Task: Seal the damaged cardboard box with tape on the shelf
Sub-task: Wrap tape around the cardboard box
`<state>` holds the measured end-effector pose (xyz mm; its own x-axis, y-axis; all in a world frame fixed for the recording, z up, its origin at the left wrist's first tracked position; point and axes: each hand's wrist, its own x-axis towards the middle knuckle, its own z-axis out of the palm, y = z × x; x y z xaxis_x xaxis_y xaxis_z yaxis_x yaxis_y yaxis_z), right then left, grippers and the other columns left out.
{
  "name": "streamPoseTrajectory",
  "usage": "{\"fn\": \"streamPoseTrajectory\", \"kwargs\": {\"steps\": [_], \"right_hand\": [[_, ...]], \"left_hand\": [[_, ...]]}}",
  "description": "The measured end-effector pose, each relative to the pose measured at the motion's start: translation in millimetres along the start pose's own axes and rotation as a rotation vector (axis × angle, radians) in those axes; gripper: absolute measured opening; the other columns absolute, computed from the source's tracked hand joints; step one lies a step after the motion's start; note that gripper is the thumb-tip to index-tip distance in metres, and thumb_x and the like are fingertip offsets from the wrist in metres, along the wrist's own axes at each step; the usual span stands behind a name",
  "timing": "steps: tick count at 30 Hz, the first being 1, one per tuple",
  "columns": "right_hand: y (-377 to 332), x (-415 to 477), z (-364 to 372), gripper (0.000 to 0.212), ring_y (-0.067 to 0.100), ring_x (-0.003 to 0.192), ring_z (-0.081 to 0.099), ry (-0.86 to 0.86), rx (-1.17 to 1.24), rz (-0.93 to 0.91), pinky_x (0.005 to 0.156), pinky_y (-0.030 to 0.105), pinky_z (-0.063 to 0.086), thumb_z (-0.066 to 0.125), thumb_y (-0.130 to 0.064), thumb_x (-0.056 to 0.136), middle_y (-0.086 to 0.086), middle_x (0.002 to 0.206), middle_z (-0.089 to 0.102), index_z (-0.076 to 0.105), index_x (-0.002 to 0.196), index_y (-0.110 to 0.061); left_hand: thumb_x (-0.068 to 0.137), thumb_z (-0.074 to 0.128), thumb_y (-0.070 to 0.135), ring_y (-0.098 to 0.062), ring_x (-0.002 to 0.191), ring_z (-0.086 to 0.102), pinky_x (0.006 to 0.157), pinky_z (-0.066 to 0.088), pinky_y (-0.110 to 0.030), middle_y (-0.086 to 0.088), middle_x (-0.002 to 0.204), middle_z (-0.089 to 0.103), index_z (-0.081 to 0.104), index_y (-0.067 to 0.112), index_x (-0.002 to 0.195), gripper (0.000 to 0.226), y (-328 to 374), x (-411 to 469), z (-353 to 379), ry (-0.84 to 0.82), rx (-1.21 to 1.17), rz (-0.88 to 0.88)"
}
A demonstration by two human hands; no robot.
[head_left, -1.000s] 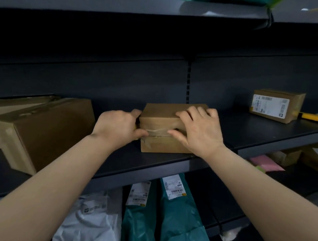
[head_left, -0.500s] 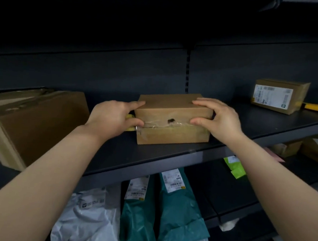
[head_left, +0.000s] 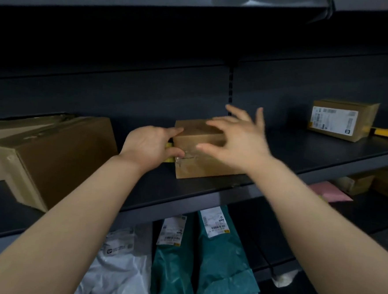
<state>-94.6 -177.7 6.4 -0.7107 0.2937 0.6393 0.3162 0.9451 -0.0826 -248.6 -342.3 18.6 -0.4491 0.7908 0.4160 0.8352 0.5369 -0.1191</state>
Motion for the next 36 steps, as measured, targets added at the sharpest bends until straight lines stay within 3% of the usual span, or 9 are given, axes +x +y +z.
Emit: {"fn": "streamPoseTrajectory", "kwargs": {"steps": [3,7,13,18,22,25,30,32,36], "right_hand": [[-35,7,24,0.084,0.016,0.141,0.028,-0.054,-0.134,0.011,0.112,0.064,-0.002,0.041,-0.088,0.07,-0.009,0.141,0.05,0.048,0.137,-0.038],[-22,6,35,0.081,0.017,0.126,0.041,0.005,-0.084,-0.014,0.099,0.039,0.023,0.055,-0.081,0.069,-0.013,0.14,0.05,0.044,0.139,-0.044],[20,-4,23,0.076,0.012,0.142,0.023,-0.018,0.019,0.053,0.104,0.037,0.014,0.067,-0.069,0.069,-0.017,0.149,0.041,0.042,0.138,-0.051],[54,-16,19,0.07,0.015,0.146,0.02,-0.02,0.264,0.225,0.115,0.039,0.017,0.08,-0.04,0.073,-0.014,0.156,0.029,0.049,0.135,-0.047],[75,-26,14,0.07,0.008,0.141,0.03,-0.03,0.621,0.19,0.115,0.018,0.024,0.066,0.009,0.083,-0.011,0.153,0.035,0.051,0.136,-0.035],[65,-27,11,0.079,0.018,0.148,0.016,-0.018,0.492,0.215,0.122,0.042,0.017,0.051,0.023,0.078,-0.005,0.156,0.031,0.05,0.139,-0.028],[-18,-14,17,0.074,0.019,0.15,-0.003,-0.03,0.071,-0.195,0.119,0.053,-0.007,0.056,0.0,0.08,-0.001,0.16,0.022,0.036,0.149,-0.02],[-39,-6,25,0.074,0.012,0.15,-0.005,-0.151,0.086,-0.168,0.118,0.054,-0.011,0.048,-0.017,0.089,-0.006,0.162,0.015,0.017,0.155,-0.022],[-37,-2,37,0.071,0.017,0.144,0.019,-0.11,0.029,-0.09,0.117,0.059,-0.004,0.051,-0.036,0.085,-0.008,0.154,0.03,0.023,0.15,-0.032]], "left_hand": [[0.089,0.051,0.064,-0.023,0.118,0.058,0.087,0.052,-0.039,-0.001,0.134,0.06,0.031,0.039,0.15,0.069,5,0,1,-0.006,0.018,-0.008],[0.084,0.053,0.068,-0.022,0.12,0.056,0.091,0.051,-0.038,0.002,0.138,0.058,0.031,0.044,0.149,0.072,0,-1,5,0.005,-0.062,-0.021],[0.085,0.051,0.068,-0.021,0.124,0.054,0.091,0.051,-0.039,0.005,0.142,0.055,0.029,0.045,0.149,0.071,-3,2,11,0.015,-0.093,-0.012],[0.085,0.05,0.068,-0.022,0.122,0.056,0.088,0.052,-0.039,0.004,0.14,0.056,0.03,0.045,0.149,0.071,-1,3,14,0.033,-0.08,-0.022],[0.084,0.05,0.07,-0.022,0.119,0.057,0.085,0.054,-0.039,0.004,0.138,0.058,0.03,0.046,0.149,0.072,0,3,15,0.043,-0.086,-0.034],[0.084,0.05,0.069,-0.022,0.121,0.056,0.088,0.053,-0.039,0.004,0.14,0.056,0.029,0.045,0.149,0.072,2,3,13,0.026,-0.089,-0.042],[0.088,0.05,0.067,-0.024,0.11,0.061,0.08,0.055,-0.04,-0.002,0.127,0.064,0.031,0.04,0.15,0.07,11,-1,6,0.027,0.012,-0.057],[0.09,0.049,0.065,-0.024,0.098,0.064,0.073,0.055,-0.038,-0.005,0.112,0.068,0.031,0.034,0.15,0.07,16,-7,4,0.074,0.081,-0.035],[0.079,0.054,0.074,-0.022,0.099,0.064,0.068,0.046,-0.031,-0.006,0.114,0.066,0.019,0.024,0.153,0.096,10,-26,-1,0.034,-0.03,-0.056]]}}
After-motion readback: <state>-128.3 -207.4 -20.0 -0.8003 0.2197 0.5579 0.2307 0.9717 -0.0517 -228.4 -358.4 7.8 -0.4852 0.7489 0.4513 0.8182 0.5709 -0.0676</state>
